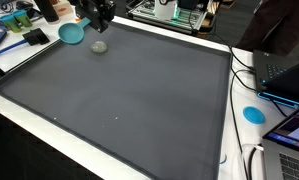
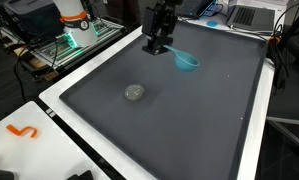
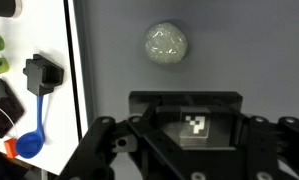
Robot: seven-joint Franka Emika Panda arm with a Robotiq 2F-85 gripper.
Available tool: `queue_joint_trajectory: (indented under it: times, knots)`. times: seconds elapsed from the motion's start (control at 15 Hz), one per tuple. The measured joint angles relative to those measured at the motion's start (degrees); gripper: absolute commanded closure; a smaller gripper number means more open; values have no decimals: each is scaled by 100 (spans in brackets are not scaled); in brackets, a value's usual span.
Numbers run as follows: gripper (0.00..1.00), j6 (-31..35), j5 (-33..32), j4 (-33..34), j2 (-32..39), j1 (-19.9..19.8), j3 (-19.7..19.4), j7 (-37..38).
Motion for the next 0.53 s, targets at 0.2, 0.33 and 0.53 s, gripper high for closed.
queue_joint_trajectory:
  times: [0.2,0.33,0.53]
  knots:
    - [72,15,14,3,0,-1,-47,-16]
    - [72,27,30,9,0,-3,-79,-33]
    - [72,56,53,26,-2,-11,-130,-56]
